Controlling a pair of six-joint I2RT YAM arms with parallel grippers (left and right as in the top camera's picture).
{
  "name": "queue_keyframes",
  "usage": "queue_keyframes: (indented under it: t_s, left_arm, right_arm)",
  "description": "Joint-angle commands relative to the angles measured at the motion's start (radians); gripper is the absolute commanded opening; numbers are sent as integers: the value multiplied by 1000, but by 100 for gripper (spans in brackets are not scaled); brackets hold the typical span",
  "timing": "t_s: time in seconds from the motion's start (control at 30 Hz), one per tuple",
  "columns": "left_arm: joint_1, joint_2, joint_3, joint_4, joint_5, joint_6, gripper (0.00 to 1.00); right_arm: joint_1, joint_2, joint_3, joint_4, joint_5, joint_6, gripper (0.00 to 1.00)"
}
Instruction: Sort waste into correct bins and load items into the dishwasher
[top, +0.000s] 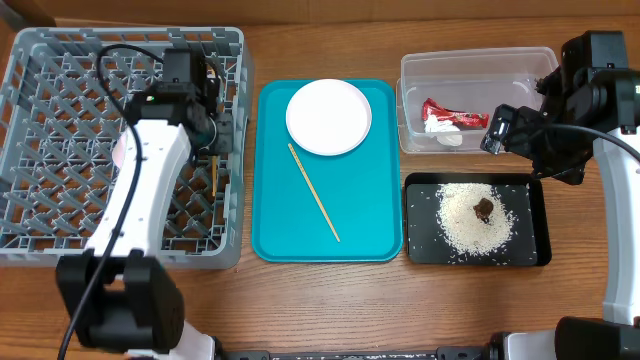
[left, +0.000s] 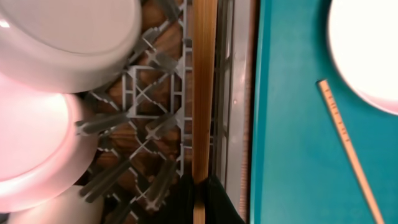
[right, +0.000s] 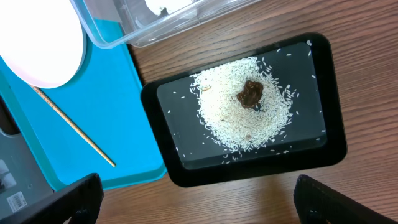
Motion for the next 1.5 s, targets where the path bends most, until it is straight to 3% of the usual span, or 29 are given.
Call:
queue_keyframes:
  t_s: [0.0,0.1,0.13,0.17,0.23,0.4,0.6,0.67,1.03,1.47]
  left_arm:
    - [6,41,11,0,-6,37,4]
    - [6,51,11,1,-3,37,8]
    - [6,50,11,0,-3,37,15]
    - [6,46,13,-2,-3,29,29]
    - [6,42,20,-8,-2,11,36]
    - [6,31,90,-69,78,-13,37]
    - [-16,32,140,-100,388,-76,43]
    - [-40,34,130,-100,420,-120,49]
    - [-282,99,-1,-76,163,-580,58]
    - [-406,338,-24,-9,98,-649,58]
  right_arm:
    - [0,-2,6,4,2,0,100]
    - [0,-2,6,4,2,0,100]
    - [0,-2,6,4,2,0,100]
    - [0,-2,6,4,2,0,100]
    - [0,-2,6,4,2,0,100]
    - [0,-2,6,5,2,0,100]
    - [0,-2,6,5,2,0,100]
    - [0,-2,6,5,2,0,100]
    - [0,-2,6,8,1,0,100]
    - [0,-2,6,8,1,0,100]
